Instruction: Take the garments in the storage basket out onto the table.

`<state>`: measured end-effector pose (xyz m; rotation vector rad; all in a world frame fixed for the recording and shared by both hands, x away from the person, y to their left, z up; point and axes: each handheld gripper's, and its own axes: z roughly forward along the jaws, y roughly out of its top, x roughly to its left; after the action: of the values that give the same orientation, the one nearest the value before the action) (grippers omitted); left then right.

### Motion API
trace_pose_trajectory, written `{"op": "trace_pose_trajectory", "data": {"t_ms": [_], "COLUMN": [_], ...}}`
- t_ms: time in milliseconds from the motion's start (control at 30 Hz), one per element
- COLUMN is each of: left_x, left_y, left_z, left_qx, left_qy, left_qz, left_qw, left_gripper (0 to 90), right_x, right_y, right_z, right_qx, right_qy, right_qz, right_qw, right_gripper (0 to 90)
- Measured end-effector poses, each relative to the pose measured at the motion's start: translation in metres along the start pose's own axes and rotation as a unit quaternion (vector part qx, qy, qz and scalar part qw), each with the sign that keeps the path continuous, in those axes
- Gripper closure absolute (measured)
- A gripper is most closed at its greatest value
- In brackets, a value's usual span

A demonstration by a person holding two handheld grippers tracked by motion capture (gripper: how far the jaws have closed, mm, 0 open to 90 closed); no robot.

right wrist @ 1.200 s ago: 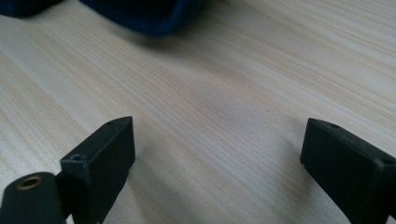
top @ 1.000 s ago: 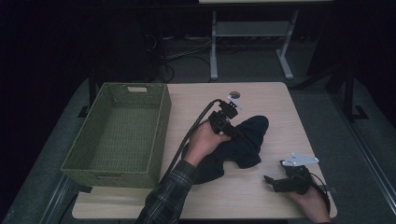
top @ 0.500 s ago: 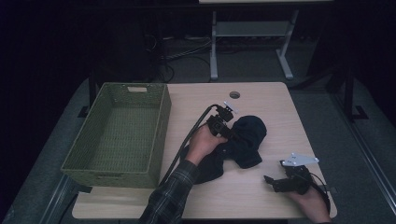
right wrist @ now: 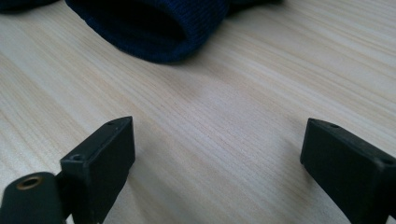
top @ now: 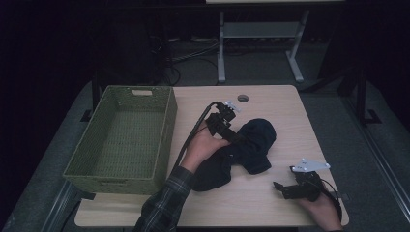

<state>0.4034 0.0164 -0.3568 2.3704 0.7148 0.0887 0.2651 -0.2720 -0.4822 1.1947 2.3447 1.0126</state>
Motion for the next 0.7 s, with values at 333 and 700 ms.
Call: {"op": "trace_pose_trajectory", "data": {"t_ms": [333,700], "left_x": [-0.012,0.0], "left_y": [-0.039,-0.072], "left_z": [-0.044,-0.047], "left_qx": [-0.018,0.001], "left_qy": [0.026,0.03], "left_qz": [0.009,-0.014], "left_qw": [0.9995,0.9995], "left_gripper": [50.1,48.2], "right_x": [0.0,0.0], "right_y": [0.0,0.0], "right_z": [0.0,0.0], "right_qx": [0.0,0.0], "right_qy": [0.0,0.0], "right_qz": [0.0,0.001], "right_qw": [1.0,1.0], "right_gripper": [9.8,9.8]}}
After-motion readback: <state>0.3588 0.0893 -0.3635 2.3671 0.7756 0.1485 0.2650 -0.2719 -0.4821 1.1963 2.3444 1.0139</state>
